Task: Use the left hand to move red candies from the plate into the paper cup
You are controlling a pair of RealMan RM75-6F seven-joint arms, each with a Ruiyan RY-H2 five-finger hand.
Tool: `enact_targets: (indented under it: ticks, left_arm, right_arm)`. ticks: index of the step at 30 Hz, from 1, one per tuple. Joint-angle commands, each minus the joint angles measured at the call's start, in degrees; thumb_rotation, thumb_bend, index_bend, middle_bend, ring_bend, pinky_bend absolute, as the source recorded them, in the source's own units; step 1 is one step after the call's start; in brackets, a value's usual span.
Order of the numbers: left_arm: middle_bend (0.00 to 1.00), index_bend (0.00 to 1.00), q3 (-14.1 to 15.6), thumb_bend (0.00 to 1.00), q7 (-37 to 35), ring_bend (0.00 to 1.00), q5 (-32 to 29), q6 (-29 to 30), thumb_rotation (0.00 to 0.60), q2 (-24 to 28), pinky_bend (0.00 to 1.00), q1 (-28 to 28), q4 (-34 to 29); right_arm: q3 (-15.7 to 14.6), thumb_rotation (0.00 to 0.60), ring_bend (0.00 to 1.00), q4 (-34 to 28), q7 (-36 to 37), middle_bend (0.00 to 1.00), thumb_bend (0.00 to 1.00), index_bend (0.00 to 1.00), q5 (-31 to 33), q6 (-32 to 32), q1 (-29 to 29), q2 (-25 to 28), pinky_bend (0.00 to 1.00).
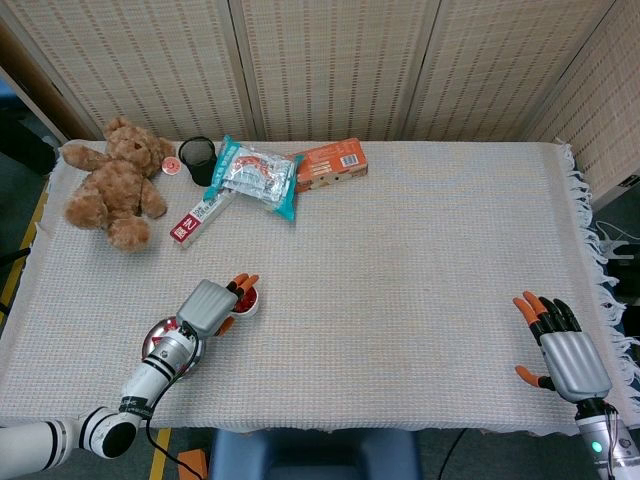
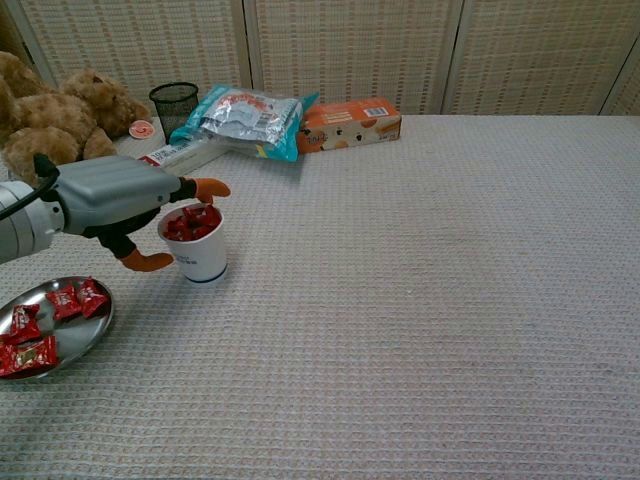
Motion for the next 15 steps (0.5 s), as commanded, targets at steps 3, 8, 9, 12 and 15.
enact_targets:
  ticks: [3, 8, 9, 12, 15]
  left_arm:
    - [0.25, 0.20, 0.40, 0.37, -0.15, 0.75, 0.47, 1.08, 0.600, -0.30, 1.00, -0.02, 0.07]
    - [0.34, 0.34, 1.06, 0.37, -1.20, 0.75, 2.63, 3.23, 0.600, -1.42, 1.00, 0.47, 1.31]
    - [0.35, 0.35, 1.21, 0.37, -1.28, 0.75, 2.82, 3.40, 0.600, -1.53, 1.00, 0.54, 1.41]
    - [0.35, 0.37, 1.41, 0.37, -1.49, 0.75, 3.14, 3.75, 0.600, -1.58, 1.00, 0.61, 1.30]
    - [0.35, 0.37, 1.33, 0.37, -1.74, 0.75, 3.35, 4.36, 0.600, -1.35, 1.00, 0.75, 1.03]
  right_arm:
    - [-0.02, 0.600, 0.00, 0.02, -0.06, 0.00, 0.09, 0.00, -0.05, 0.03, 0.00, -0.06, 0.00]
    - [-0.04, 0.600, 0.00, -0.01, 0.00, 0.00, 0.09, 0.00, -0.20, 0.32, -0.12, -0.02, 0.00]
    - [-0.04, 0.600, 0.00, -0.02, 0.00, 0.00, 0.09, 0.00, -0.21, 0.37, -0.14, -0.02, 0.00]
    - [-0.07, 0.600, 0.00, -0.01, 0.01, 0.00, 0.09, 0.00, -0.25, 0.35, -0.13, -0.05, 0.00]
    - [-0.08, 0.600, 0.00, 0.00, 0.06, 0.00, 0.09, 0.00, -0.27, 0.34, -0.13, -0.02, 0.00]
